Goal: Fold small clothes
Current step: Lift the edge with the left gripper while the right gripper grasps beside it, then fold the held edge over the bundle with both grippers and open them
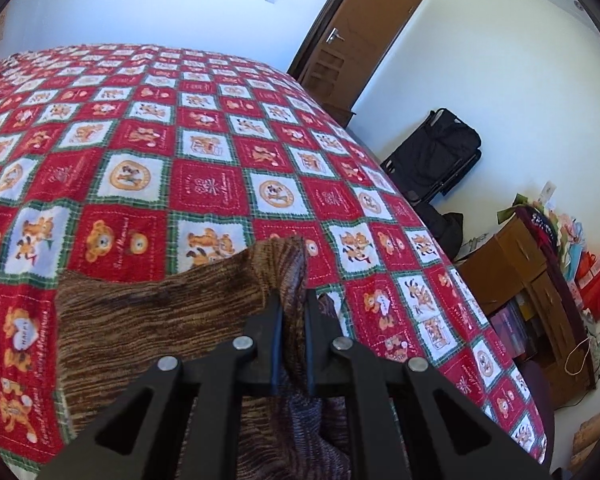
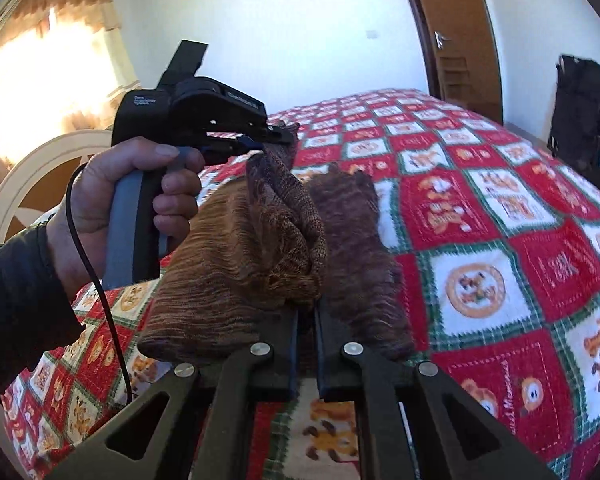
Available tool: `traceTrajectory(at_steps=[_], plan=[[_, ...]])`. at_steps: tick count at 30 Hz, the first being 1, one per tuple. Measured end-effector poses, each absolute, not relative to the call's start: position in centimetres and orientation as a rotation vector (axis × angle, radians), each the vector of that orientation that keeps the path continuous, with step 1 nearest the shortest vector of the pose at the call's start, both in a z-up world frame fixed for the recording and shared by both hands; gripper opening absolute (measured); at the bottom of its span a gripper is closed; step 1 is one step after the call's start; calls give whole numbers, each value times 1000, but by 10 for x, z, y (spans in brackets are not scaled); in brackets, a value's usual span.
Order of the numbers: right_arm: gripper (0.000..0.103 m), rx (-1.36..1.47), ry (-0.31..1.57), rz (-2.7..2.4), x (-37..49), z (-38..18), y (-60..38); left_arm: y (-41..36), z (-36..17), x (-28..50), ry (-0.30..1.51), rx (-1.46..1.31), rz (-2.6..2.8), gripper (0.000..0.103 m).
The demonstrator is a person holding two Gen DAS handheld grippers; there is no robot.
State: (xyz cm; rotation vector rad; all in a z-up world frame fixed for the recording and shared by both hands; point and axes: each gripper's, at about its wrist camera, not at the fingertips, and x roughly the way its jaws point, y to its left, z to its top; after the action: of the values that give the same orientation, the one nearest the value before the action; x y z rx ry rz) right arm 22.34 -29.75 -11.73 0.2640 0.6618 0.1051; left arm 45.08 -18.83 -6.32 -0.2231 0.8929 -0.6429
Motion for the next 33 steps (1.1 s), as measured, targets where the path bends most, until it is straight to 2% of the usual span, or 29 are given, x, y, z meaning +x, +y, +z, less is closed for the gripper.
traceTrajectory(at_steps=[24,26,31,33], plan=[[4,433,721,71,215,-144,-334,-250,-88,452,964,-125,-649,12],[4,448,714,65,213,-145,-337,-250,-85,447,953,-129,-664,17],[4,488,712,60,211,-151,-345,-232,-69,420,894,-79,-691,59],[4,506,710,56,212,-153,-350,-216,-67,407,870,-69,-689,61]])
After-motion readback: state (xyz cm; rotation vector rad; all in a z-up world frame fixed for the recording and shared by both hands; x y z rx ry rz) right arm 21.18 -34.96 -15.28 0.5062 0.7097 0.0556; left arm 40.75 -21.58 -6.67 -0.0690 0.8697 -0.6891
